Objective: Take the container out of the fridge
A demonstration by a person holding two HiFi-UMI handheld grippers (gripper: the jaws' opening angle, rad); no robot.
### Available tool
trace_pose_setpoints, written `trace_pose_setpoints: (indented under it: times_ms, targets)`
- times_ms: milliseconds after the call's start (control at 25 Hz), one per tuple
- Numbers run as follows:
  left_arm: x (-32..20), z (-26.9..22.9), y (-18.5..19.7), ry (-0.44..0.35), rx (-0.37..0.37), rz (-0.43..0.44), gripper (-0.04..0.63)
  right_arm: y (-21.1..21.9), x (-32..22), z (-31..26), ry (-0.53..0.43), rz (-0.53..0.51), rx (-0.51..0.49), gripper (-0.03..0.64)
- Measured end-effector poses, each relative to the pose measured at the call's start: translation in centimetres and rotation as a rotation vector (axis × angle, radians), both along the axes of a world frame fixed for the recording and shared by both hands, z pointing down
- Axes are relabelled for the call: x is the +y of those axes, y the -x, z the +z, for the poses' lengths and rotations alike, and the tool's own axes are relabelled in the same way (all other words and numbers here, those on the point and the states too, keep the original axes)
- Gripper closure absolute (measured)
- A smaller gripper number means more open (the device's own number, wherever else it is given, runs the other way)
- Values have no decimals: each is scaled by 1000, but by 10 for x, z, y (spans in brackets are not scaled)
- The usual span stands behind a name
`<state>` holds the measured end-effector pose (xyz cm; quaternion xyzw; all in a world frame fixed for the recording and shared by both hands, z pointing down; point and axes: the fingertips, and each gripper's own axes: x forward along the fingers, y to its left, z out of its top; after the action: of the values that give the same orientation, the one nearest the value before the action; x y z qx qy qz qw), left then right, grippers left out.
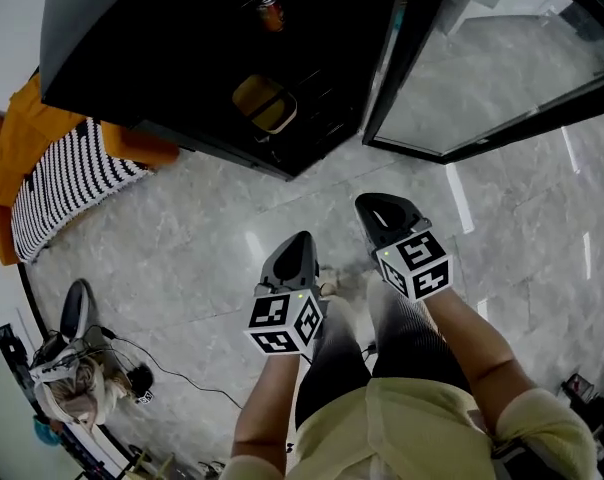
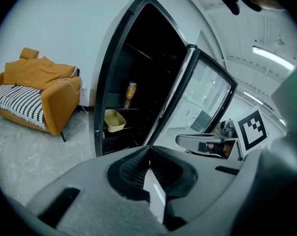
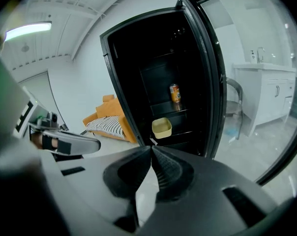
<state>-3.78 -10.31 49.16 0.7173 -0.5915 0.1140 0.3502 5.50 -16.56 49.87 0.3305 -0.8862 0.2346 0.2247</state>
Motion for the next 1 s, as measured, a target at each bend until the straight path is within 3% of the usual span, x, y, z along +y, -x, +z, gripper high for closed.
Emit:
trace_pose_setpoints:
  times_ms: [320,1000]
  targets:
    - [-12,25,2,24,-24,-77,572,6,-28,27,-15,-98,33,588]
    - [-39,79,-14,49,-44,-230,572,33,-91,83,-138,-349,54,586]
